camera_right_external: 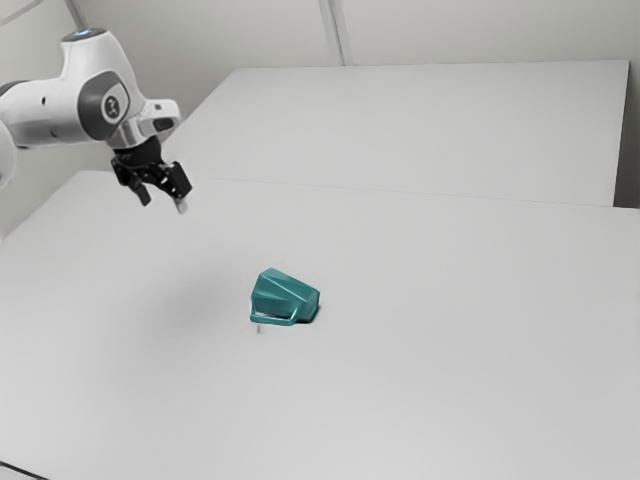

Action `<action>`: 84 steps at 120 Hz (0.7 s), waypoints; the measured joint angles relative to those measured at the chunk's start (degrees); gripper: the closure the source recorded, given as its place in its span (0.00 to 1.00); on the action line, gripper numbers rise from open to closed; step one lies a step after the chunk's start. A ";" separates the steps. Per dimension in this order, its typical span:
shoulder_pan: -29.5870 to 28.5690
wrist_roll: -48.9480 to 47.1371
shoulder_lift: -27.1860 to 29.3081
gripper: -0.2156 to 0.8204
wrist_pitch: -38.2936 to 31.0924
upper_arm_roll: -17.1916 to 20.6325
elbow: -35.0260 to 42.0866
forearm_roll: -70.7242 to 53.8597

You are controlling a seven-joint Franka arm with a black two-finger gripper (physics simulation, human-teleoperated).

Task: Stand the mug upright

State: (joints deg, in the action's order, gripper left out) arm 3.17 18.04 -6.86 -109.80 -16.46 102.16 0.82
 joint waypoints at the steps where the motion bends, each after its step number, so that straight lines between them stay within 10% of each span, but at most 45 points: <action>1: -0.03 -0.03 0.01 0.21 -0.07 -0.02 0.05 0.08; 84: -6.04 14.49 -7.85 0.21 -0.24 -0.85 13.02 43.14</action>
State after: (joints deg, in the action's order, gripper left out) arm -2.87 32.53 -14.71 -110.05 -17.31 115.18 43.96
